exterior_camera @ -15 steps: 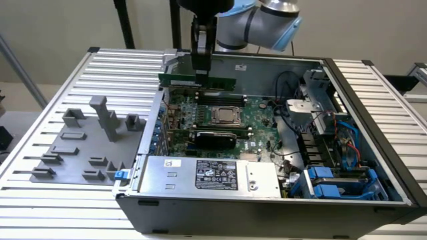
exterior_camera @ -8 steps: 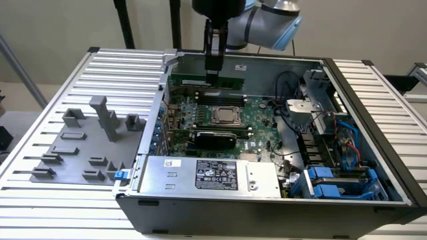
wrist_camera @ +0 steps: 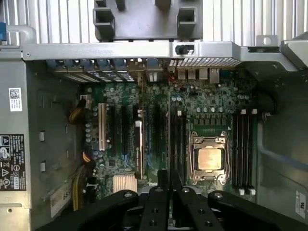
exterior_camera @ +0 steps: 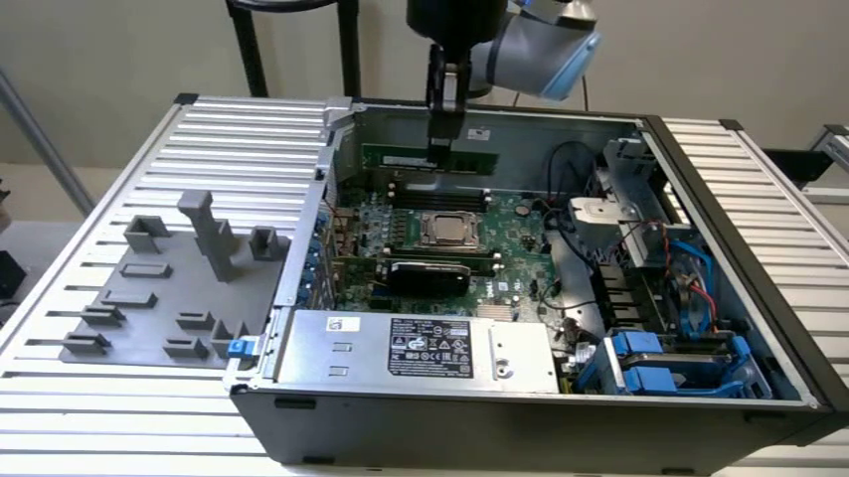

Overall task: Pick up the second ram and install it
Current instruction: 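Insert the second ram into the second slot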

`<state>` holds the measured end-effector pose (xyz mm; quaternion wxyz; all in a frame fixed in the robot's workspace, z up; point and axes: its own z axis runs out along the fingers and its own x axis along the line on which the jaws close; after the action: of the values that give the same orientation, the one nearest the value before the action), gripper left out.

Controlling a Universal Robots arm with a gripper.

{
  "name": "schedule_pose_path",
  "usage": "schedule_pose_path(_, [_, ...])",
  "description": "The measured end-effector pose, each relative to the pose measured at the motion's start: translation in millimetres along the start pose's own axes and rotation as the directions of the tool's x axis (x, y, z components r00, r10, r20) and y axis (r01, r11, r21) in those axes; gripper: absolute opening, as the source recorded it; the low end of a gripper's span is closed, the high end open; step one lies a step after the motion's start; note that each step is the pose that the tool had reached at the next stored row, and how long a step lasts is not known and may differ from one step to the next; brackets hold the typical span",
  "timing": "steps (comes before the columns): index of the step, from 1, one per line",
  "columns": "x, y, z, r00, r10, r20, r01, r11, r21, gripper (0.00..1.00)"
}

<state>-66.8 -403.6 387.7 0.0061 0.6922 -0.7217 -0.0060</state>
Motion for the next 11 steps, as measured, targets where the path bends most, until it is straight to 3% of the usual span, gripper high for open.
schedule_pose_path(5, [-16.0,-8.7,9.0,1.0000,0.000,-0.0001,0.000,1.0000,-0.0001,0.00])
schedule_pose_path(11, [-27.9,-17.4,19.8,1.0000,0.000,0.0000,0.000,1.0000,0.0000,0.00])
